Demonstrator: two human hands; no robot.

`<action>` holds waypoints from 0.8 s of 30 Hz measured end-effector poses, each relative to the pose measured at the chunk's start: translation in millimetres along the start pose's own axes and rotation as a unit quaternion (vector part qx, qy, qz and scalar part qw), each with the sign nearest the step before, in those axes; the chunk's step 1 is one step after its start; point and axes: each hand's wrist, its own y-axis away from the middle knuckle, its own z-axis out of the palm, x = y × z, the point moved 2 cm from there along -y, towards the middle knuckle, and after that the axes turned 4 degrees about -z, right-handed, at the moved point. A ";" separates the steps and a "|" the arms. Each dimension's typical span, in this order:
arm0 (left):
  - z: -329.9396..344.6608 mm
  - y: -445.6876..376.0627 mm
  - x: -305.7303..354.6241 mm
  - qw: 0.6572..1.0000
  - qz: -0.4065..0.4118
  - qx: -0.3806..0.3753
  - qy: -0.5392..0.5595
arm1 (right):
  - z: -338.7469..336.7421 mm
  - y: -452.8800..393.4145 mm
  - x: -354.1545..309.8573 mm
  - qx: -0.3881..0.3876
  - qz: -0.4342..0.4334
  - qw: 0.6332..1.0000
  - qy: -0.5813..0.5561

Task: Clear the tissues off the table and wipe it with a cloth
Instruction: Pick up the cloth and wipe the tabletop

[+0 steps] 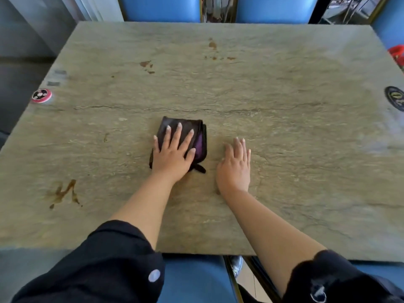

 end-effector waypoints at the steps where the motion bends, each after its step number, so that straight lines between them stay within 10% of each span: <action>1: 1.4 8.1 0.1 0.999 0.032 0.011 -0.009 | 1.5 -2.1 -7.0 -0.006 -0.003 1.000 -0.017; 5: 1.9 37.6 -49.0 0.968 0.248 0.008 -0.039 | 10.3 3.2 -32.8 0.015 0.056 0.995 -0.076; 13: -12.7 -24.0 -91.5 1.000 0.022 0.004 -0.009 | 38.6 18.1 -88.6 0.033 0.146 0.987 -0.057; 20: -1.2 32.4 -111.6 0.938 0.343 0.012 -0.052 | 45.2 33.0 -100.7 0.072 0.159 0.983 -0.058; 24: -11.9 -0.8 -130.4 0.944 0.321 0.002 -0.071 | 51.2 38.6 -98.5 0.063 0.137 0.989 -0.012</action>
